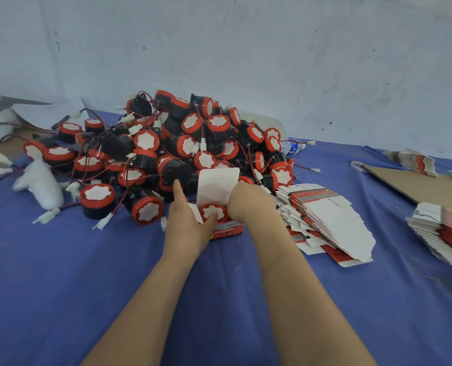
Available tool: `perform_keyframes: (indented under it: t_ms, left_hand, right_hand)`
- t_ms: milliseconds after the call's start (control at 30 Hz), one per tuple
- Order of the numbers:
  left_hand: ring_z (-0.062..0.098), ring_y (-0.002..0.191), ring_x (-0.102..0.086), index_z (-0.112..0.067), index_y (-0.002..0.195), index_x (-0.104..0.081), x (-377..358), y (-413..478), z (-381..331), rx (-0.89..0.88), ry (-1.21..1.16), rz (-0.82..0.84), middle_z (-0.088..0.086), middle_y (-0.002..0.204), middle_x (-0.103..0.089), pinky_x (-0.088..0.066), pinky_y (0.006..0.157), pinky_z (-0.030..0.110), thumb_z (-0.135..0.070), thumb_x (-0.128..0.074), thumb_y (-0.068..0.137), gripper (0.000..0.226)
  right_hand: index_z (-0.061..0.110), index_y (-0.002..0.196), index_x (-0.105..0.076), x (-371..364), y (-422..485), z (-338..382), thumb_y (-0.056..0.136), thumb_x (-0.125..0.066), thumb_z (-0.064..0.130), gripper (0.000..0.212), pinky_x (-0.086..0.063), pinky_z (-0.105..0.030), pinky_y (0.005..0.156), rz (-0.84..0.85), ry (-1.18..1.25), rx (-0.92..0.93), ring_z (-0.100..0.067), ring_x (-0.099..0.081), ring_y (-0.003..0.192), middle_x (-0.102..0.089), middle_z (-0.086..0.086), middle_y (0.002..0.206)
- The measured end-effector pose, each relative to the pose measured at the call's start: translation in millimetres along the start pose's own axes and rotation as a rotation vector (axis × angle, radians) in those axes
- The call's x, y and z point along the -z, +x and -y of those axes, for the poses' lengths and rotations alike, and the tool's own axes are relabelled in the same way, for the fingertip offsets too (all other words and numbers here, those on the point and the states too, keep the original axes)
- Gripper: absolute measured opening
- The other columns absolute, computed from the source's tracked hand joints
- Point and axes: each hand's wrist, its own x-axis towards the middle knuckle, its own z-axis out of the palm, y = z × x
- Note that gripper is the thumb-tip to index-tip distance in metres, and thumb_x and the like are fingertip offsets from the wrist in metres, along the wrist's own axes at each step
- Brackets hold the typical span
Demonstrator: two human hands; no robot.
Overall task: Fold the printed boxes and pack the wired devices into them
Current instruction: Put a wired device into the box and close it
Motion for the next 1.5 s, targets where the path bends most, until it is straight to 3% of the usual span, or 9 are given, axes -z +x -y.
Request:
perform_keyframes:
  t_ms: [333,567,733,867,967,1100,1233,1367,1500]
  left_hand:
    - [0.029,0.123,-0.050,-0.019,0.153,0.004,0.3,-0.9,-1.4,-0.028,0.011,-0.022,0.013,0.136,-0.048,-0.044,0.102,0.047,-0.021,-0.070,0.086,0.101]
    - [0.026,0.114,-0.055,-0.022,0.153,0.007,-0.3,-4.6,-0.4,-0.073,-0.015,-0.069,0.009,0.127,-0.054,-0.049,0.095,0.046,-0.023,-0.073,0.084,0.106]
    - [0.015,0.100,-0.057,-0.019,0.131,-0.029,-3.6,-6.0,1.1,-0.084,-0.165,-0.131,0.000,0.116,-0.053,-0.048,0.070,0.011,-0.022,-0.073,0.083,0.066]
    - [0.001,0.086,-0.054,-0.026,0.107,-0.045,-5.1,-6.8,-0.4,-0.079,-0.338,-0.110,-0.017,0.095,-0.055,-0.039,0.060,0.001,-0.037,-0.047,0.098,0.014]
    - [-0.024,0.100,-0.043,-0.043,0.132,-0.036,-7.0,-7.7,-1.1,-0.105,-0.352,-0.033,-0.043,0.108,-0.040,-0.029,0.074,-0.008,-0.040,-0.024,0.103,0.031]
    - [-0.013,0.123,-0.033,-0.039,0.146,-0.031,-6.1,-0.2,2.7,-0.066,-0.383,0.031,-0.033,0.136,-0.038,-0.026,0.104,0.014,-0.036,-0.024,0.105,0.042]
    - [0.005,0.120,-0.053,-0.036,0.127,-0.055,-4.9,4.7,3.8,0.039,-0.579,0.104,-0.012,0.133,-0.057,-0.043,0.103,0.030,-0.029,-0.039,0.102,0.031]
    - [0.017,0.115,-0.061,-0.027,0.126,-0.060,-2.3,7.6,2.4,0.100,-0.735,0.108,0.000,0.125,-0.065,-0.049,0.098,0.039,-0.021,-0.043,0.101,0.031]
    - [0.007,0.114,-0.057,-0.035,0.124,-0.055,-3.2,6.5,9.4,0.004,-0.573,0.100,-0.009,0.123,-0.063,-0.047,0.093,0.026,-0.016,-0.049,0.100,0.032]
  right_hand:
    - [0.013,0.110,-0.052,-12.3,0.1,1.1,0.086,-0.057,0.013,0.024,-0.032,-0.043,0.099,-0.212,0.096,-0.054,-0.031,-0.052,0.112,-0.060,-0.008,0.114]
    - [0.007,0.142,-0.021,-15.6,14.0,-22.2,0.084,-0.070,0.029,0.080,-0.037,-0.047,0.102,-0.119,0.342,-0.288,-0.037,-0.042,0.127,-0.042,-0.018,0.139]
    - [0.004,0.129,-0.036,-37.8,8.5,-15.8,0.089,-0.059,0.010,0.047,-0.038,-0.034,0.062,-0.245,0.601,-0.177,-0.028,-0.052,0.086,-0.058,-0.016,0.115]
    - [0.011,0.121,-0.044,-46.5,4.8,-13.5,0.093,-0.053,0.013,0.030,-0.036,-0.033,0.065,-0.383,0.616,-0.051,-0.023,-0.047,0.083,-0.055,-0.011,0.116]
    - [0.013,0.114,-0.050,-51.3,1.6,-16.4,0.100,-0.045,0.028,0.021,-0.032,-0.030,0.068,-0.346,0.577,0.052,-0.019,-0.043,0.080,-0.047,-0.007,0.108]
    - [0.015,0.064,-0.045,-58.8,-3.6,-27.4,0.102,-0.037,0.034,0.044,-0.029,-0.023,0.053,-0.372,0.794,0.058,-0.012,-0.038,0.059,-0.045,0.002,0.066]
    - [0.020,0.098,-0.059,-61.0,-5.4,-36.5,0.095,-0.055,0.030,0.012,-0.039,-0.020,0.060,-0.227,1.151,-0.049,-0.012,-0.055,0.080,-0.063,0.005,0.093]
    - [0.029,0.135,-0.038,-60.3,-5.2,-38.0,0.092,-0.058,0.017,0.049,-0.040,-0.021,0.062,-0.097,1.346,-0.047,-0.016,-0.058,0.094,-0.060,0.004,0.117]
    - [0.047,0.115,-0.048,-59.9,-9.2,-38.7,0.090,-0.052,0.002,0.051,-0.053,-0.024,0.072,-0.144,1.346,0.135,-0.010,-0.063,0.101,-0.065,0.009,0.113]
